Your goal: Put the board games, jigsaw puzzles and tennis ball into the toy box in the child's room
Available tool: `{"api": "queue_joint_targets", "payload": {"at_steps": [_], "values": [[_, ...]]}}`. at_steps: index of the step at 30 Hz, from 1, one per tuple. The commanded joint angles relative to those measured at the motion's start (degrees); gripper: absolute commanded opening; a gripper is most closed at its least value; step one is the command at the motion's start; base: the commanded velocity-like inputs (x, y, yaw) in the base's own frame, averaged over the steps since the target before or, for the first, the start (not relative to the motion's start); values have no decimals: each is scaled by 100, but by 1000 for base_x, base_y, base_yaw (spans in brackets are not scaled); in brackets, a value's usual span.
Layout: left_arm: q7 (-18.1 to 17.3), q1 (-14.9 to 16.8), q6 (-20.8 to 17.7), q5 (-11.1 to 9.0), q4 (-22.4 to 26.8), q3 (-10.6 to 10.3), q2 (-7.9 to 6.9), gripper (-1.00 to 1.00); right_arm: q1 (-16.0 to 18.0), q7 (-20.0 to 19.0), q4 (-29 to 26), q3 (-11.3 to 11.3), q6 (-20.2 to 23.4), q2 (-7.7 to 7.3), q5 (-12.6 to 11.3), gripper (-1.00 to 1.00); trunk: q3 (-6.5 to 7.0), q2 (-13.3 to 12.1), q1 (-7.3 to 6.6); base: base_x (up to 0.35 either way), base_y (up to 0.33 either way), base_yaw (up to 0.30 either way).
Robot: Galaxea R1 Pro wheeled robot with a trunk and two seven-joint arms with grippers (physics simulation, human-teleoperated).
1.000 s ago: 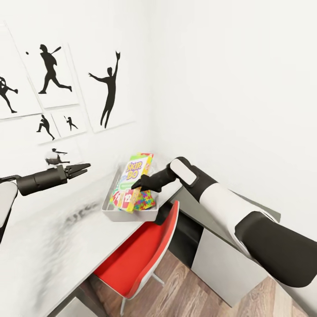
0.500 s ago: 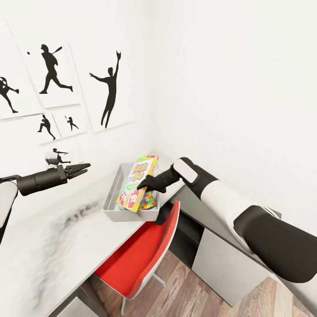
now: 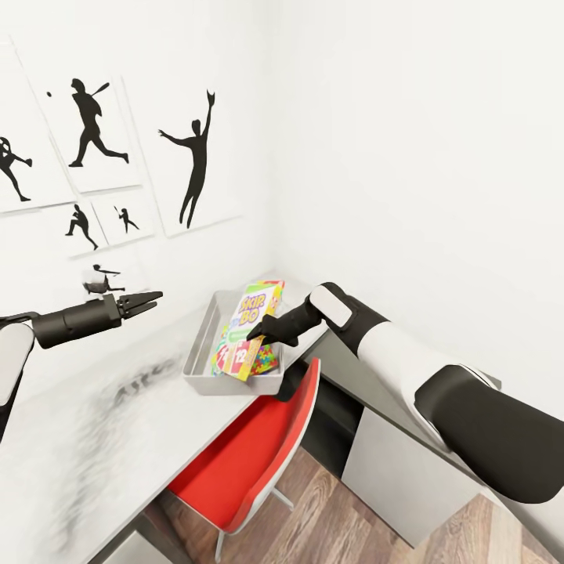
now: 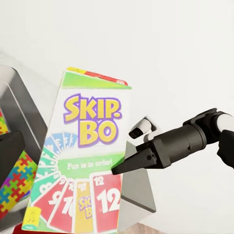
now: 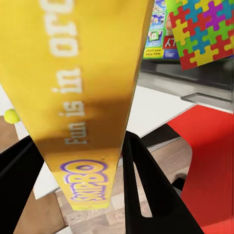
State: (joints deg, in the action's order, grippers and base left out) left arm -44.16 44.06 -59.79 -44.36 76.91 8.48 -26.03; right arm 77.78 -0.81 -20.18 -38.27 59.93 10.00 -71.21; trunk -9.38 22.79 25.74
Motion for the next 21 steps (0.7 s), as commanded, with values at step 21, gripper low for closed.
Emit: {"api": "queue_joint_targets", "payload": {"at_steps": [21], "values": [[-25,6,-15,19,-1,4,2,100,-25,-4,-369,-20,7,0,-8,-100,-21,13,4,36,5,10]]}}
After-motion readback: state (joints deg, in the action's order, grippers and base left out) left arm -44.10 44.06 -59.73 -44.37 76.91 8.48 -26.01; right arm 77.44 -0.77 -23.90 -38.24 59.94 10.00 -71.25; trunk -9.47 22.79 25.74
